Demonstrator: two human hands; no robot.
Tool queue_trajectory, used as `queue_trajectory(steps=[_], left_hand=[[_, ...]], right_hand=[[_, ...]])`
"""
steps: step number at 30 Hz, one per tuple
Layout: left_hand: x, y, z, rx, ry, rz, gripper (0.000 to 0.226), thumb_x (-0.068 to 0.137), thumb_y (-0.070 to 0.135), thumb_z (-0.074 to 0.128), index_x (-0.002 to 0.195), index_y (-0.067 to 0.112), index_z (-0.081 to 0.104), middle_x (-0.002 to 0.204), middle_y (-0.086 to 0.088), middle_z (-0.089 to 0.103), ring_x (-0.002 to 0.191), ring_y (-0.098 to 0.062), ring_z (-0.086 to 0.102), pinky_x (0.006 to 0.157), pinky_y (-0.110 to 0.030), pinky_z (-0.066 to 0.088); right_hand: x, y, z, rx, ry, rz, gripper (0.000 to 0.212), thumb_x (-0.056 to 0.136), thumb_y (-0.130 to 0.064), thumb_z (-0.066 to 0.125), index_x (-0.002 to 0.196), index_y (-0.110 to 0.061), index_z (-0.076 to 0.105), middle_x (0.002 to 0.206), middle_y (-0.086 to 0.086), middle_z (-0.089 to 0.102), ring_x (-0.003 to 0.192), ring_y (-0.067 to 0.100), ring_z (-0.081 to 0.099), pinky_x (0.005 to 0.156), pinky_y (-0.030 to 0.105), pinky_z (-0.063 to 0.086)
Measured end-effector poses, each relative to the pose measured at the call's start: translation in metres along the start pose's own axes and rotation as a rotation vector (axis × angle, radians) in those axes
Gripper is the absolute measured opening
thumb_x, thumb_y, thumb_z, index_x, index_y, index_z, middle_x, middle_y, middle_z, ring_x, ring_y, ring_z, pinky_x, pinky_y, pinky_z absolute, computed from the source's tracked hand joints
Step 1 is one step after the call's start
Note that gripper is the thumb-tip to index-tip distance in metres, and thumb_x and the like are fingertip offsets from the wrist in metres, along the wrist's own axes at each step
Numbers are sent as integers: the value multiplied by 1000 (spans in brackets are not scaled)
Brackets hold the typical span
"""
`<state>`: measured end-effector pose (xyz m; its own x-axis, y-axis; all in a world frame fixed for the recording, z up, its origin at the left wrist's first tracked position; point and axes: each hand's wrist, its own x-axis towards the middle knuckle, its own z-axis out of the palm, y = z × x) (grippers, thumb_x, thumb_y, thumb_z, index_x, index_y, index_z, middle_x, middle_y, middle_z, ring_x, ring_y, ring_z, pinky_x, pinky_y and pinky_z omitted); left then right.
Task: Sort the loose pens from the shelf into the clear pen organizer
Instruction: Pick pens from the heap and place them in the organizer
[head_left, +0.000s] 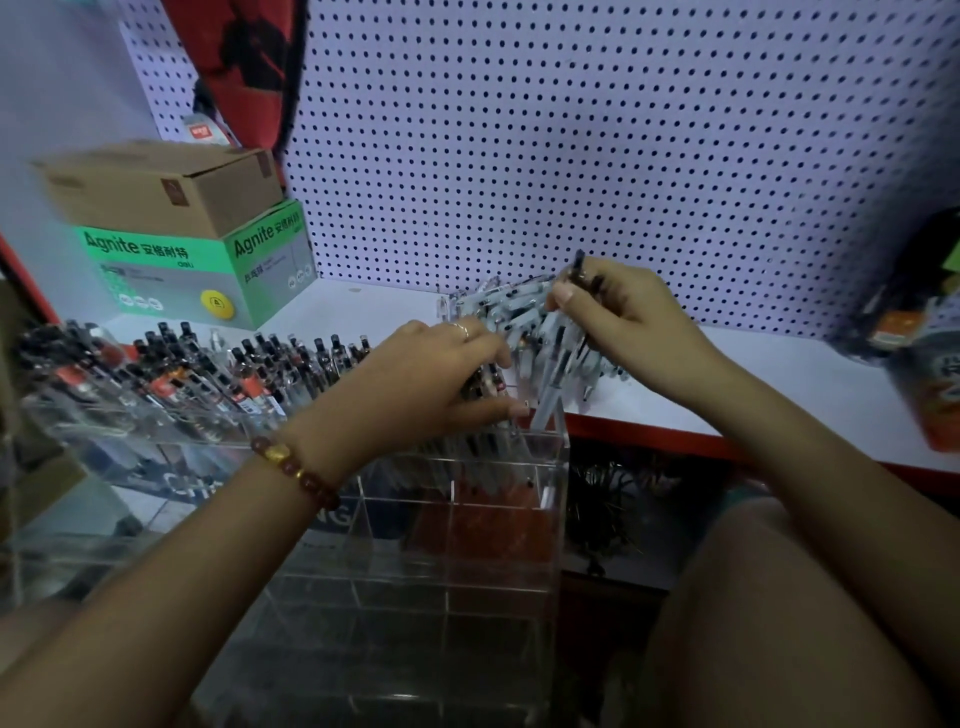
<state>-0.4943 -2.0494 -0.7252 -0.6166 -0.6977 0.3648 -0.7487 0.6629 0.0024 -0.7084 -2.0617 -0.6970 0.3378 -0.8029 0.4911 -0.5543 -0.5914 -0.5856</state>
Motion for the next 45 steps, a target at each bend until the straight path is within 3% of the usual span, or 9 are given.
queue_trajectory(steps=[5, 12, 18, 22, 28, 34, 37, 41, 45], left_hand=[[1, -4, 10, 119, 75, 42, 52, 89, 66, 28, 106, 23, 52, 104, 3, 57, 74, -4, 34, 73, -28, 33], [2, -6, 13, 148, 93, 71, 53, 87, 67, 28, 105, 22, 50, 100, 1, 54, 73, -7, 34, 70, -29, 35], [2, -5, 9, 124, 31, 35, 58, 78, 67, 42, 110, 20, 48, 106, 2, 54, 77, -10, 40, 77, -31, 37], [1, -3, 9, 81, 29, -2, 60, 74, 67, 43, 113, 21, 45, 109, 5, 55, 78, -7, 38, 84, -31, 35], [2, -1, 9, 137, 60, -5, 66, 78, 70, 36, 113, 15, 48, 99, 0, 60, 77, -19, 55, 82, -36, 38], [6, -2, 17, 200, 157, 16, 61, 83, 67, 28, 101, 14, 53, 85, -2, 62, 65, -22, 59, 70, -34, 39], [8, -1, 15, 179, 172, 39, 58, 83, 66, 35, 98, 13, 54, 86, -4, 63, 63, -21, 57, 66, -31, 35], [7, 0, 11, 99, 173, 18, 60, 78, 66, 42, 104, 14, 54, 91, -3, 64, 61, -11, 34, 67, -28, 30], [6, -2, 8, 84, 187, -6, 55, 85, 62, 37, 105, 14, 54, 89, -2, 64, 61, -10, 35, 67, -28, 30]], right_hand=[[2, -4, 5, 30, -36, -62, 31, 100, -28, 49, 92, 1, 57, 58, -3, 40, 47, 7, 33, 50, 26, 30], [4, -7, 10, -161, -138, -103, 26, 98, -31, 51, 92, -7, 59, 65, 11, 53, 50, 9, 38, 51, 25, 31], [4, -2, 12, -113, -306, -43, 5, 95, -22, 55, 95, -18, 57, 70, -1, 57, 56, 6, 45, 56, 22, 37], [4, 5, 12, -266, -452, 20, 22, 91, -34, 62, 99, -14, 57, 75, 6, 56, 62, 14, 47, 60, 32, 40], [1, 2, 18, -371, -454, 1, 16, 94, -29, 58, 96, -14, 58, 74, 0, 54, 61, 7, 46, 55, 18, 34], [4, 6, 21, 31, -259, 172, 9, 90, -24, 64, 92, -15, 62, 47, -6, 52, 43, 9, 43, 52, 25, 38], [2, 3, 18, 184, -475, 226, 19, 94, -22, 58, 107, -9, 55, 56, 2, 59, 47, 12, 49, 49, 22, 40], [1, 10, 10, 239, -669, 294, 23, 96, -10, 53, 118, -12, 46, 65, 1, 62, 52, 12, 44, 50, 20, 33], [-1, 12, 9, 17, -697, 167, 13, 92, -17, 62, 86, -25, 53, 60, 4, 49, 56, 20, 40, 61, 32, 34]])
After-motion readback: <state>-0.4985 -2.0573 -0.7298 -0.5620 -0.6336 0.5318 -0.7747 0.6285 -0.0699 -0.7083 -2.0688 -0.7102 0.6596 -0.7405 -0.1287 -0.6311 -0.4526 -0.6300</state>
